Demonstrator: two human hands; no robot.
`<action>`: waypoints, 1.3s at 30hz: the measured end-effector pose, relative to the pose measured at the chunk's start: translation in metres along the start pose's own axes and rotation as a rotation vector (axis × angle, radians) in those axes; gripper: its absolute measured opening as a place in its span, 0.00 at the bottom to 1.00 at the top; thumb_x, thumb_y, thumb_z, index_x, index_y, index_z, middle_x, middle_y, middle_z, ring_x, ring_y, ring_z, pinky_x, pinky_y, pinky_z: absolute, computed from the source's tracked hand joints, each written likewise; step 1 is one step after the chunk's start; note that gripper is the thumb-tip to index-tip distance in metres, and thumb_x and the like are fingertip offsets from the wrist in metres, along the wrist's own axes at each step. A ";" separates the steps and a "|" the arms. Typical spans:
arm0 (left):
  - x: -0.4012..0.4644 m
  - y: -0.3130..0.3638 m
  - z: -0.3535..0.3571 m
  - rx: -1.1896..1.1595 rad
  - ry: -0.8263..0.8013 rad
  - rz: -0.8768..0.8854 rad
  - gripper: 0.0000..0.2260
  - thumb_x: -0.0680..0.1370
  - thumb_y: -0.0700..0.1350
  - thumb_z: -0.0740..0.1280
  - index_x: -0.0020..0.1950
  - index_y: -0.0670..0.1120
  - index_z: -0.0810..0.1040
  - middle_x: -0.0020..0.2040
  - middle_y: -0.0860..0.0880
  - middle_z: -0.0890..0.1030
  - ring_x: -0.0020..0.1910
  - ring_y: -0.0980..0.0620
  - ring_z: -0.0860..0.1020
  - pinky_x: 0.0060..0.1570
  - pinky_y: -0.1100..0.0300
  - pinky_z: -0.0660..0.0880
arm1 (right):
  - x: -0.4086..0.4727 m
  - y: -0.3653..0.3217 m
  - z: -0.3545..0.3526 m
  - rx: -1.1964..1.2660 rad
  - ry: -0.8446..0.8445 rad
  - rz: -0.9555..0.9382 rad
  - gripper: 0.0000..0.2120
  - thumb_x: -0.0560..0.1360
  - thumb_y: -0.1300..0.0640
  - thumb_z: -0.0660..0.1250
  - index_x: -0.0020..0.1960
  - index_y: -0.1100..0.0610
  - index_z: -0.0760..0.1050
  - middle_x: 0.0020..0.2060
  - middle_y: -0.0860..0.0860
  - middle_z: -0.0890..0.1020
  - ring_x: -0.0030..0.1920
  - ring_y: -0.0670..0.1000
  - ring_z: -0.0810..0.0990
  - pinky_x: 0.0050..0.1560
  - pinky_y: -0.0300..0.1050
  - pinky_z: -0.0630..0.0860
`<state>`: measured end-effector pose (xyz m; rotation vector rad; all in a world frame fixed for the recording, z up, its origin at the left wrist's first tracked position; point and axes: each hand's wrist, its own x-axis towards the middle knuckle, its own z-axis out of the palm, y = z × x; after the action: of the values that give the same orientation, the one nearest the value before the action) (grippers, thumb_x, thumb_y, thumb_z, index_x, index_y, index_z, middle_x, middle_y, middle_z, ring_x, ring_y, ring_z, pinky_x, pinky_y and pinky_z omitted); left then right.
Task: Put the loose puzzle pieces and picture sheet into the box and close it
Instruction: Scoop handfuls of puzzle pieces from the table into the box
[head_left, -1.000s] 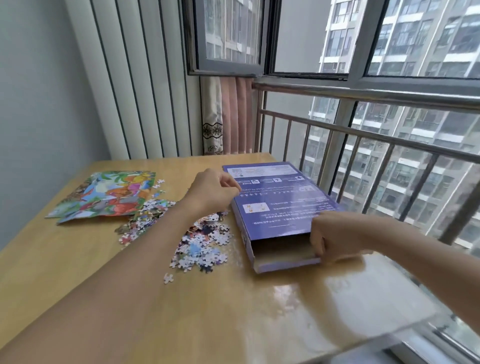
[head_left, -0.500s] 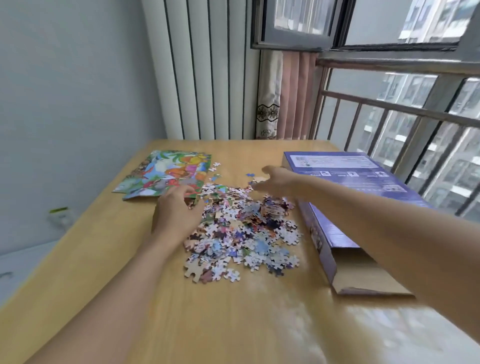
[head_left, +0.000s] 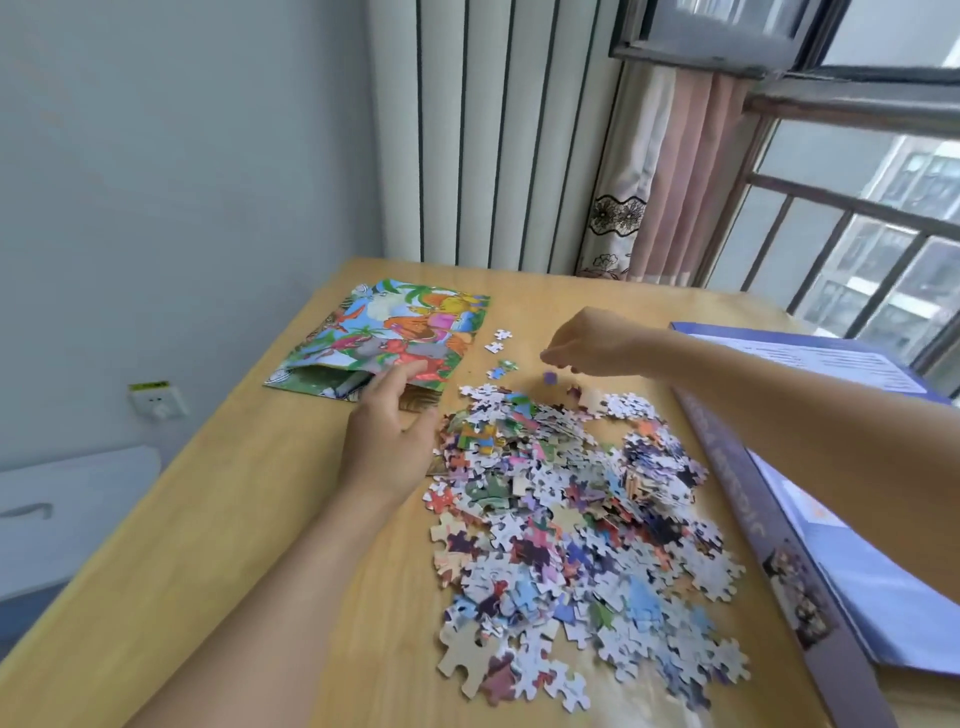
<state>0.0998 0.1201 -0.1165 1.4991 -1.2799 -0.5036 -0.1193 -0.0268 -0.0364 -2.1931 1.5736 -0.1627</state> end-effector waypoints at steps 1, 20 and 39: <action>0.001 -0.001 0.001 0.011 0.003 -0.012 0.21 0.77 0.40 0.67 0.69 0.55 0.74 0.70 0.56 0.73 0.69 0.59 0.69 0.70 0.52 0.68 | 0.008 -0.007 0.001 0.047 0.003 -0.014 0.17 0.80 0.50 0.67 0.63 0.59 0.81 0.60 0.55 0.83 0.58 0.55 0.80 0.63 0.51 0.76; -0.019 0.020 -0.003 0.202 -0.321 0.091 0.24 0.81 0.57 0.57 0.76 0.51 0.67 0.74 0.50 0.70 0.71 0.52 0.70 0.67 0.57 0.65 | -0.079 -0.043 0.042 -0.103 -0.345 -0.321 0.40 0.72 0.26 0.61 0.76 0.48 0.67 0.74 0.42 0.70 0.72 0.45 0.68 0.75 0.50 0.63; -0.072 0.050 0.005 0.013 -0.473 0.062 0.15 0.84 0.43 0.58 0.63 0.55 0.80 0.59 0.53 0.81 0.55 0.61 0.80 0.57 0.67 0.74 | -0.227 -0.026 0.077 -0.139 0.080 -0.311 0.59 0.59 0.30 0.78 0.78 0.33 0.44 0.82 0.46 0.44 0.81 0.52 0.39 0.78 0.60 0.49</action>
<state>0.0490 0.1880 -0.0957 1.3911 -1.6887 -0.8447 -0.1493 0.2114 -0.0597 -2.5612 1.3085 -0.2437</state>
